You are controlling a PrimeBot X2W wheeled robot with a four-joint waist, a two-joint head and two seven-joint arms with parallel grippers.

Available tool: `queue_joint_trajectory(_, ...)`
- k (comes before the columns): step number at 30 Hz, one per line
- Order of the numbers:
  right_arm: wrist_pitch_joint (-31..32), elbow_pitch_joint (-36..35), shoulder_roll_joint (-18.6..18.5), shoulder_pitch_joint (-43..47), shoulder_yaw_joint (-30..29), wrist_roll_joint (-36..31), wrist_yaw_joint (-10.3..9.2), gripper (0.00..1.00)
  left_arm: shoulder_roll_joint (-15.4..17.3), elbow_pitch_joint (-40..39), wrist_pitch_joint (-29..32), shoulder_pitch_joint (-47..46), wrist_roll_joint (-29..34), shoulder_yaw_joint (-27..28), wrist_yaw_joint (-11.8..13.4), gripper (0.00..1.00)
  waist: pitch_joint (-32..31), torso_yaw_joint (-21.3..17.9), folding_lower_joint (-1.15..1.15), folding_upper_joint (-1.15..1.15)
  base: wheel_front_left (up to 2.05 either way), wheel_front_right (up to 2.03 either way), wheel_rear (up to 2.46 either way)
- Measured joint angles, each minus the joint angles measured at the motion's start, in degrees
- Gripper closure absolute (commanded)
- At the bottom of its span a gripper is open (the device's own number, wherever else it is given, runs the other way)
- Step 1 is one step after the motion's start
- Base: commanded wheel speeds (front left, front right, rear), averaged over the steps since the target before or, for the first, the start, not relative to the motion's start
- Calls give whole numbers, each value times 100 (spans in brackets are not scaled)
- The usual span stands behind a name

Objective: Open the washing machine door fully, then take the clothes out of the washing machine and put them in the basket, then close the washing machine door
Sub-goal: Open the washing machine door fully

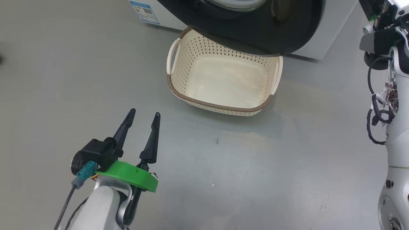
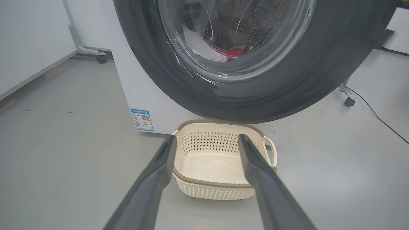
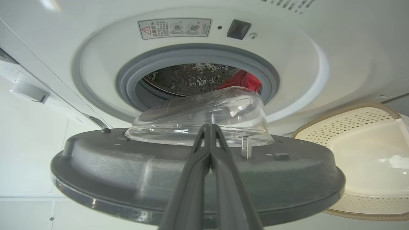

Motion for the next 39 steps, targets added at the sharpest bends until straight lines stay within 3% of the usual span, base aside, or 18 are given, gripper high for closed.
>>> queue_joint_trajectory(39,1302,1473,189,-193,199,568,-44,100,-15,137,0,-4,77,-49,144,0,-370,105,0,0,0,0,0)
